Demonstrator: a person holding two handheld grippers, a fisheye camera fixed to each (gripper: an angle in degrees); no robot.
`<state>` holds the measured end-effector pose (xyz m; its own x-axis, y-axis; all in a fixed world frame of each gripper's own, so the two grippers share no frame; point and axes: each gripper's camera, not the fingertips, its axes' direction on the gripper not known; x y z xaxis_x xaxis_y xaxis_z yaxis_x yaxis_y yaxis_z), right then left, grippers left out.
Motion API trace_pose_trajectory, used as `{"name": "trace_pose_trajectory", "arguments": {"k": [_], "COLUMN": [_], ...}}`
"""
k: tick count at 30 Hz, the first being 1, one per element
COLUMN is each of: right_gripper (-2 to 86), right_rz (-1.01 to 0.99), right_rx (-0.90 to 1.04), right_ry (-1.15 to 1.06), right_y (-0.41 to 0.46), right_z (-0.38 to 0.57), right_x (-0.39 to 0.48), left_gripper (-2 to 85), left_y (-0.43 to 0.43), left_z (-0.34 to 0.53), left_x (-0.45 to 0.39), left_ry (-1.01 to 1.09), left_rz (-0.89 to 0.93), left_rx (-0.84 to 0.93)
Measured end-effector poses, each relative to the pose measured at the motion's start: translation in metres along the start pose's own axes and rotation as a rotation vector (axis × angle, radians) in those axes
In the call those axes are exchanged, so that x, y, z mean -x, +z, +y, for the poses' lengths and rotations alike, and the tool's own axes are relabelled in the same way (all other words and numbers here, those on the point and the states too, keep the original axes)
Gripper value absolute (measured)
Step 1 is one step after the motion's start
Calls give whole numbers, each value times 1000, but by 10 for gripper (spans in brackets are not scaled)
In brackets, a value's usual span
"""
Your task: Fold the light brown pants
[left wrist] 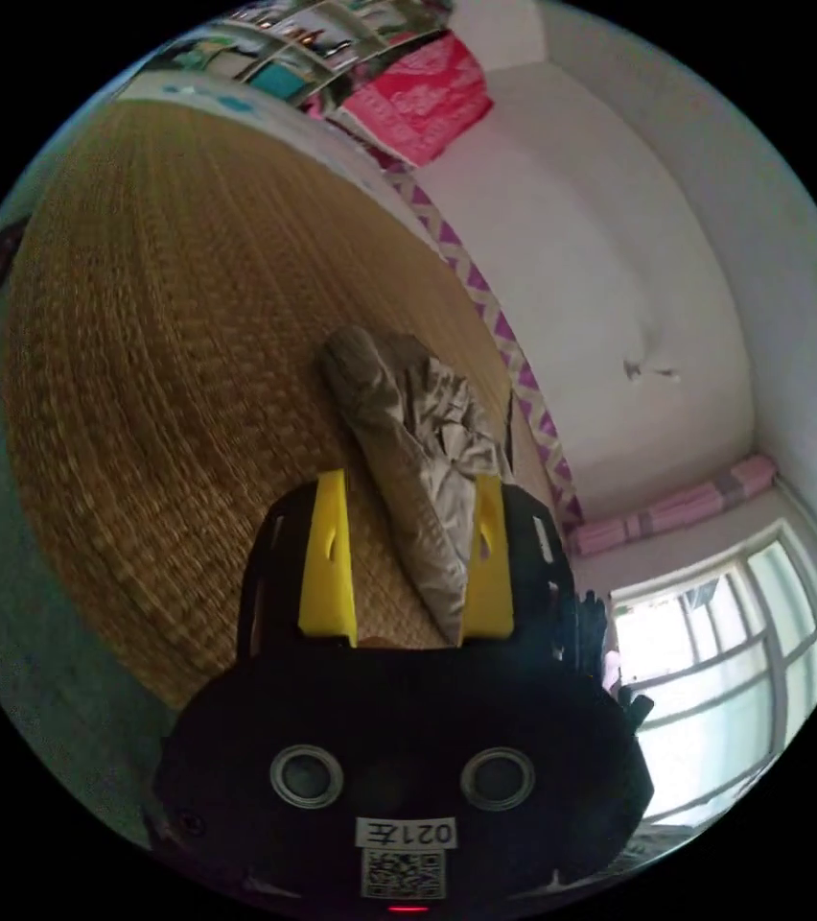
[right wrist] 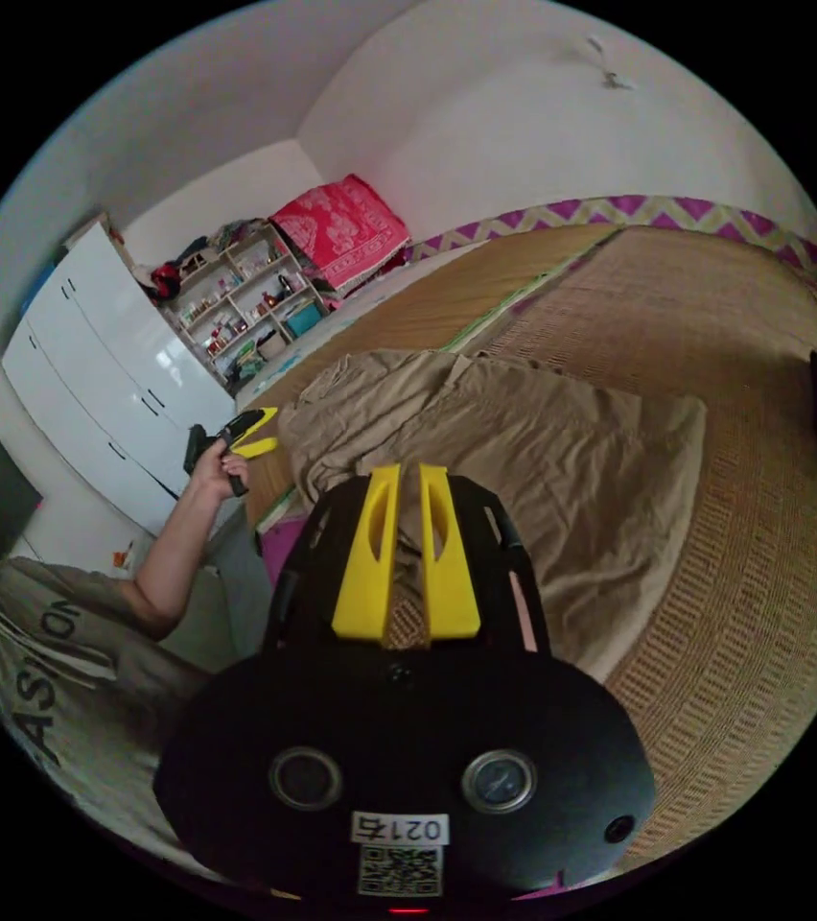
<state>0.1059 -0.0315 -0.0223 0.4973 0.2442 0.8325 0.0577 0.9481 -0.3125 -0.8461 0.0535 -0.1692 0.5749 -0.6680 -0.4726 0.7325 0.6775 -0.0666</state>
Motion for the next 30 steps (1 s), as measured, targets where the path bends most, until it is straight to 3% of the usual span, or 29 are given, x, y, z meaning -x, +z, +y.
{"name": "trace_pose_trajectory", "arguments": {"k": [6, 9, 14, 21, 26, 30], "right_gripper": [8, 1, -5, -5, -5, -5], "right_rz": [-64, -81, -87, -35, -35, -51], "right_rx": [-61, -61, -87, -120, -160, -170], "right_ry": [114, 159, 219, 241, 259, 282], "right_y": [-47, -64, -103, -147, -169, -181], "right_z": [22, 30, 40, 41, 38, 35], "right_x": [-40, -58, -83, -113, -131, -150], "left_gripper": [96, 35, 3, 15, 20, 19], "left_y": [45, 51, 28, 56, 162, 270], "left_z": [-28, -22, 4, 199, 367, 482], "left_x": [0, -4, -131, -387, -453, -432], "left_ry": [-99, -158, 229, 1067, 1425, 1624], "left_rz": [34, 152, 128, -40, -106, -218], "left_rx": [56, 29, -52, -127, 44, 349]}}
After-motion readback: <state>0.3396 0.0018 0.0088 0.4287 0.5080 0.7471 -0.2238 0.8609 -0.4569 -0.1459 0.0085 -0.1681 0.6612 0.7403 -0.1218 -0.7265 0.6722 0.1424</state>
